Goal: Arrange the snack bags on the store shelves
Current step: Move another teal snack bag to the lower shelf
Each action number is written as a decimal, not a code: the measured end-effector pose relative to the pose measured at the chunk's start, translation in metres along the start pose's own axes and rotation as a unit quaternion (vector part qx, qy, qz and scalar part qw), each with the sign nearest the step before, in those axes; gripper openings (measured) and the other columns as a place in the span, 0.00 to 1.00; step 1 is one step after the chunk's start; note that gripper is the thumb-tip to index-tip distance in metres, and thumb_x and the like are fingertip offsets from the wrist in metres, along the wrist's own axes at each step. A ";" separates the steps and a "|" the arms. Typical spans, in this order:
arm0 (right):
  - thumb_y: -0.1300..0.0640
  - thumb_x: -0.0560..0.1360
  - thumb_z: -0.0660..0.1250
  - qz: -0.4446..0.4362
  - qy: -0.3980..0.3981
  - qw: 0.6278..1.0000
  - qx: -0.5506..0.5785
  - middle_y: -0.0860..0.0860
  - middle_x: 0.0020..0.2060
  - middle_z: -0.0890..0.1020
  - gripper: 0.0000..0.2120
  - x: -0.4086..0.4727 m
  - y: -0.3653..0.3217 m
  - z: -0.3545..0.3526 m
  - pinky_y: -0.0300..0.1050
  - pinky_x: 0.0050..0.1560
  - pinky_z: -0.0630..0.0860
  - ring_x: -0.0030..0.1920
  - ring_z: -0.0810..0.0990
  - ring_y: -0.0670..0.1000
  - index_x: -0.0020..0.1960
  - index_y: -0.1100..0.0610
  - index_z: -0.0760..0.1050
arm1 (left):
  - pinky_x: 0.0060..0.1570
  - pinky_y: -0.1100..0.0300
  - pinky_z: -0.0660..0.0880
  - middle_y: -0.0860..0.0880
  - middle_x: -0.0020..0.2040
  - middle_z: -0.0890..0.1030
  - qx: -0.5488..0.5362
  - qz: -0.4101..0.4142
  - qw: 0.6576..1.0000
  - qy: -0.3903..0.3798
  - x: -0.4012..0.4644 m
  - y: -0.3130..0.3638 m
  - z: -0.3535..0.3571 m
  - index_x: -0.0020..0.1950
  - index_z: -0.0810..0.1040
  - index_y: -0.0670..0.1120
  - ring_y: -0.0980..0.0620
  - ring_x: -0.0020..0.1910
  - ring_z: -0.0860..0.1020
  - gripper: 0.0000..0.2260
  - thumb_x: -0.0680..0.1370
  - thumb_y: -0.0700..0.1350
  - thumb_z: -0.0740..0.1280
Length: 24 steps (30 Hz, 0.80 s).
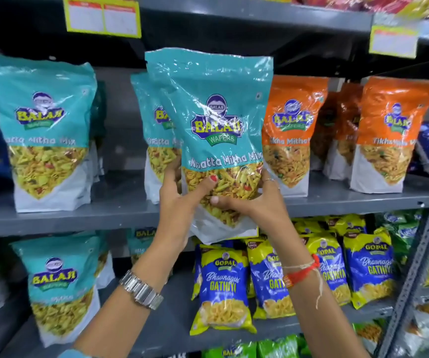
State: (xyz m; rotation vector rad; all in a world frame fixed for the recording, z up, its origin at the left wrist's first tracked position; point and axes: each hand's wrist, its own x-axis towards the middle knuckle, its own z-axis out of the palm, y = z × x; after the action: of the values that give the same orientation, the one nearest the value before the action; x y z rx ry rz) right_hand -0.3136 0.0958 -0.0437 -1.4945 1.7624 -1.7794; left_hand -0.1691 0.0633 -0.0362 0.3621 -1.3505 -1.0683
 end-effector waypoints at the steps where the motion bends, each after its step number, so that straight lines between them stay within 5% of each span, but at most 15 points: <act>1: 0.26 0.34 0.73 0.001 0.005 1.000 -0.005 0.50 0.61 0.76 0.56 -0.010 -0.002 0.004 0.58 0.62 0.75 0.63 0.76 0.53 0.60 0.42 0.67 | 0.63 0.47 0.72 0.44 0.63 0.76 -0.009 -0.003 1.000 0.001 -0.007 -0.001 -0.008 0.66 0.67 0.49 0.48 0.62 0.75 0.32 0.64 0.42 0.75; 7: 0.28 0.37 0.75 -0.030 0.061 0.997 -0.028 0.49 0.56 0.75 0.49 -0.061 -0.016 0.034 0.57 0.58 0.77 0.60 0.76 0.53 0.56 0.42 0.68 | 0.46 0.65 0.77 0.57 0.51 0.82 -0.061 -0.003 0.998 -0.018 -0.030 -0.007 -0.056 0.59 0.72 0.53 0.58 0.52 0.80 0.25 0.65 0.37 0.73; 14: 0.28 0.39 0.75 -0.004 0.066 0.998 -0.017 0.52 0.56 0.76 0.48 -0.120 0.011 0.098 0.57 0.56 0.78 0.58 0.78 0.54 0.55 0.42 0.66 | 0.48 0.67 0.75 0.59 0.52 0.81 -0.030 -0.038 0.998 -0.034 -0.070 -0.030 -0.131 0.59 0.71 0.52 0.59 0.54 0.78 0.25 0.66 0.35 0.71; 17: 0.26 0.37 0.73 0.038 0.062 0.997 -0.013 0.54 0.59 0.75 0.53 -0.139 0.040 0.129 0.58 0.58 0.76 0.61 0.76 0.55 0.58 0.46 0.66 | 0.52 0.65 0.75 0.51 0.58 0.76 0.012 -0.092 0.995 -0.039 -0.086 -0.049 -0.160 0.61 0.69 0.52 0.58 0.56 0.76 0.27 0.65 0.36 0.72; 21: 0.31 0.38 0.76 0.103 0.030 0.994 -0.023 0.57 0.63 0.75 0.59 -0.156 0.081 0.166 0.57 0.61 0.74 0.65 0.74 0.57 0.65 0.51 0.64 | 0.66 0.47 0.68 0.40 0.67 0.71 0.114 -0.170 0.975 -0.082 -0.096 -0.086 -0.195 0.68 0.62 0.41 0.46 0.66 0.70 0.34 0.66 0.36 0.73; 24: 0.34 0.40 0.77 0.137 0.015 0.989 -0.044 0.60 0.64 0.72 0.60 -0.162 0.110 0.190 0.58 0.64 0.72 0.65 0.72 0.60 0.67 0.56 0.63 | 0.67 0.47 0.67 0.40 0.67 0.71 0.178 -0.204 0.958 -0.092 -0.102 -0.115 -0.215 0.69 0.61 0.40 0.45 0.67 0.69 0.33 0.68 0.36 0.72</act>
State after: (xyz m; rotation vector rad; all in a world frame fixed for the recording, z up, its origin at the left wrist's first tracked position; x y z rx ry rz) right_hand -0.1491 0.0730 -0.2602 -1.1897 1.9740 -1.6144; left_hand -0.0077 0.0091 -0.2387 0.8537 -1.6857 -1.2160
